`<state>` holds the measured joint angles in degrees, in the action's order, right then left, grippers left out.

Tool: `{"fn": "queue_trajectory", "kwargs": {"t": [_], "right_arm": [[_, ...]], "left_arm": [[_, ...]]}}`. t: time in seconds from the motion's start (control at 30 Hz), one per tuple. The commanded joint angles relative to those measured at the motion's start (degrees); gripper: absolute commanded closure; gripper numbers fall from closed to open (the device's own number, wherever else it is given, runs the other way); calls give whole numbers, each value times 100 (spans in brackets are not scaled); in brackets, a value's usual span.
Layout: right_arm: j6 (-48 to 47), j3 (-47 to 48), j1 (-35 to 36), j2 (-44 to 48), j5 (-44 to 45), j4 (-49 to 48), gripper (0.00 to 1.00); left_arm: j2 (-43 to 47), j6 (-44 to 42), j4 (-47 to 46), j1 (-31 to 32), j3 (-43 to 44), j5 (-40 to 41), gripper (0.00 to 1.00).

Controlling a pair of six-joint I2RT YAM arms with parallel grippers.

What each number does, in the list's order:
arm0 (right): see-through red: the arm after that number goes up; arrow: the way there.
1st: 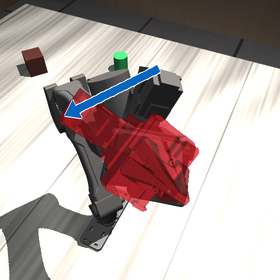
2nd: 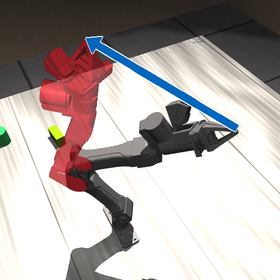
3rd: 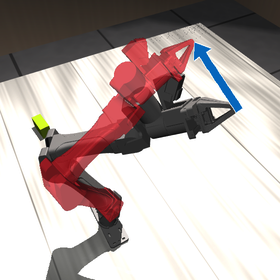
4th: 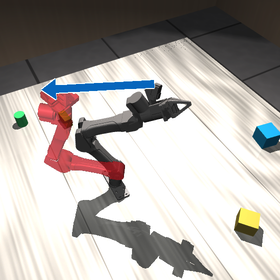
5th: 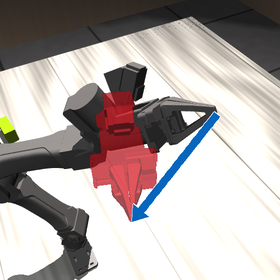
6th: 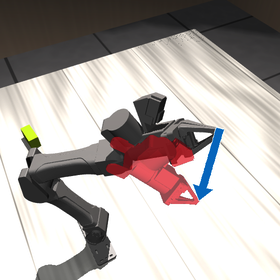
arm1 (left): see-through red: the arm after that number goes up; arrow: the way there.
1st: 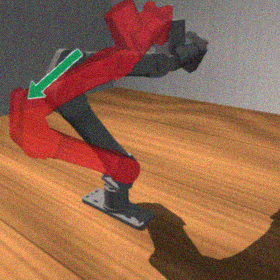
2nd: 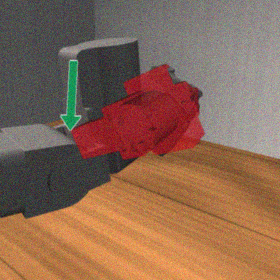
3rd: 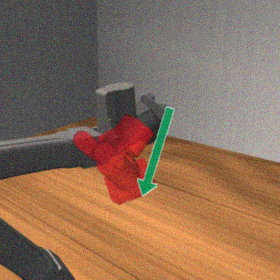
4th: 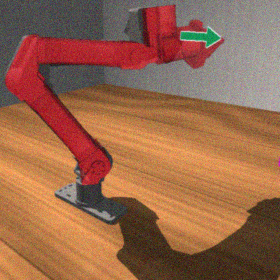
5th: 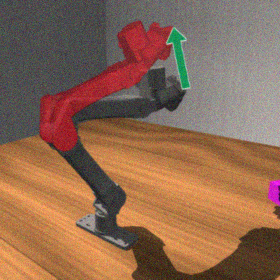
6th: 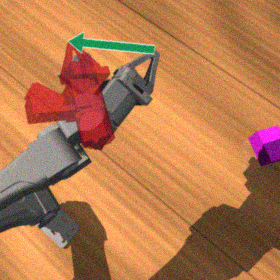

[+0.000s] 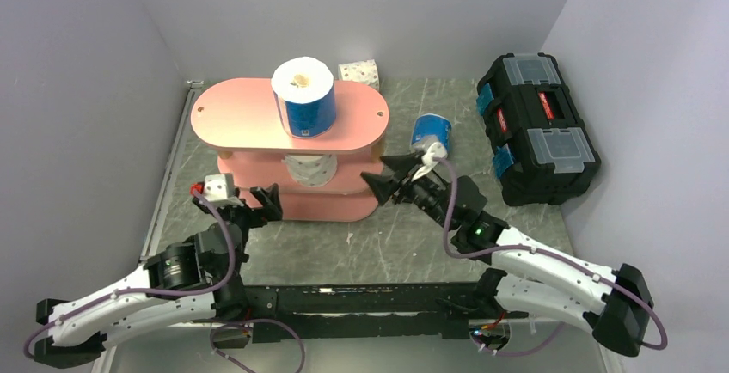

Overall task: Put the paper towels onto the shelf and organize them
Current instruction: Adjust the paper towel on the shelf.

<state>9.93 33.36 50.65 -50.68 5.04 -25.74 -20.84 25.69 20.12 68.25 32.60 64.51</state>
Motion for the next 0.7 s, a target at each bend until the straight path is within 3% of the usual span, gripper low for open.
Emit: {"fn": "queue_trajectory", "kwargs": {"t": [0.0, 0.17, 0.37, 0.67], "right_arm": [[-358, 150, 725, -403, -338, -299, 36], [-325, 327, 1023, -1271, -88, -1041, 36], [-386, 584, 1181, -2203, 365, -2072, 36], [-730, 1030, 1259, -2998, 1142, -2713, 35]], "left_arm": [[-130, 2371, 3239, -22, 701, 679, 1], [-290, 3547, 4275, -14, 864, 635, 1], [-212, 4146, 4857, -13, 990, 605, 1], [-162, 5025, 6090, -16, 1303, 679, 1]]}}
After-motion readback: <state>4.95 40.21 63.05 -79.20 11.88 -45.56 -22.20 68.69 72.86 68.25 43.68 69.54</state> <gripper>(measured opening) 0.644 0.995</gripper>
